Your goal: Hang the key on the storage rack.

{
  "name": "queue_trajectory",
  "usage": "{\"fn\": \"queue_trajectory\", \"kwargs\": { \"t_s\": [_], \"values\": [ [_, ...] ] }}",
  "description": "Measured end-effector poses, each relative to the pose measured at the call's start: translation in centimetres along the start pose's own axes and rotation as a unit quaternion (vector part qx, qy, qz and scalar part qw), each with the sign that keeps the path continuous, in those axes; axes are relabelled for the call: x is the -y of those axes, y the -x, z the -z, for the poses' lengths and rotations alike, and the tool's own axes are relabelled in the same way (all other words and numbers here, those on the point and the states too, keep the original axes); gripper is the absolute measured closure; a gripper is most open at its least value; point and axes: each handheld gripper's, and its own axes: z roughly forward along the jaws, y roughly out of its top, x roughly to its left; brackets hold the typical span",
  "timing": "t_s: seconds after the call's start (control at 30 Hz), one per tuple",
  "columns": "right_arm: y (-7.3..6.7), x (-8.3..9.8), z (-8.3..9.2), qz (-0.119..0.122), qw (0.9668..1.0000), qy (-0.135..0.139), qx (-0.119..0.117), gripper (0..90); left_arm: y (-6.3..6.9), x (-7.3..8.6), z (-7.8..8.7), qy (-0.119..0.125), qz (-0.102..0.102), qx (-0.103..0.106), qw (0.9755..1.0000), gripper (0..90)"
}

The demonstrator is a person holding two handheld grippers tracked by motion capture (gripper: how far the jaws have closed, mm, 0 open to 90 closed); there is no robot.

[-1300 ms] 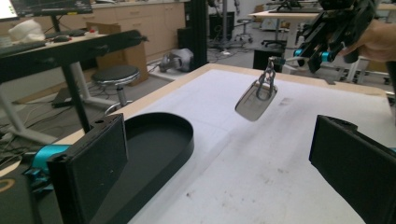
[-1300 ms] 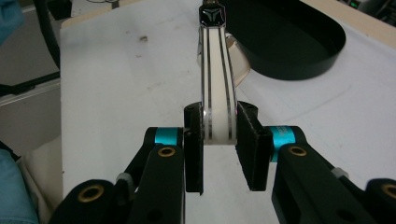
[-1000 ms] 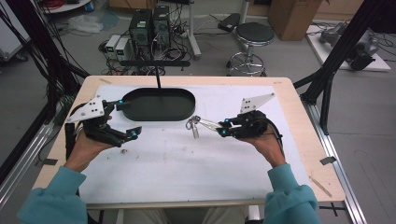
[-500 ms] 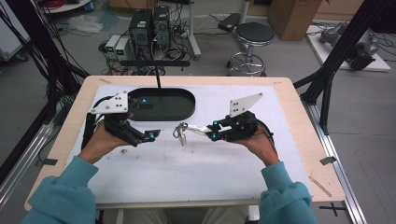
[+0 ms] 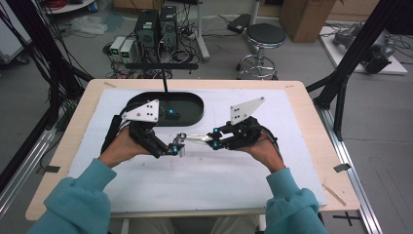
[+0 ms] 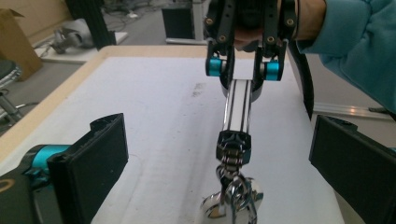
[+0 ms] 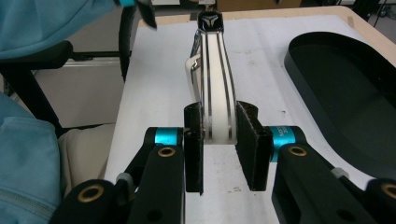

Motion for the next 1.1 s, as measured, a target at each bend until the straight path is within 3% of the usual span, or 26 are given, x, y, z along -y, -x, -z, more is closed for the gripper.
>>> {"fn": "queue_trajectory", "kwargs": {
  "t_s": [0.5,0.6,0.87,1.1],
  "values": [
    [-0.2,-0.2,-0.5,0.005,0.9999,-0.004,-0.008,74.6,0.3,0.2,-1.5,-0.047,-0.008,0.031,0.9984,24.3],
    [-0.2,-0.2,-0.5,0.005,0.9999,-0.004,-0.010,74.6,0.2,0.3,-1.5,-0.053,-0.008,0.045,0.9976,33.8],
    [-0.2,-0.2,-0.7,0.009,0.9999,-0.009,-0.010,74.6,0.3,0.3,-1.6,-0.068,-0.004,0.051,0.9964,46.0],
    [-0.2,-0.1,-0.9,0.010,0.9998,-0.015,-0.010,74.6,0.2,0.2,-1.3,-0.077,0.000,0.053,0.9956,51.4]
  ]
}}
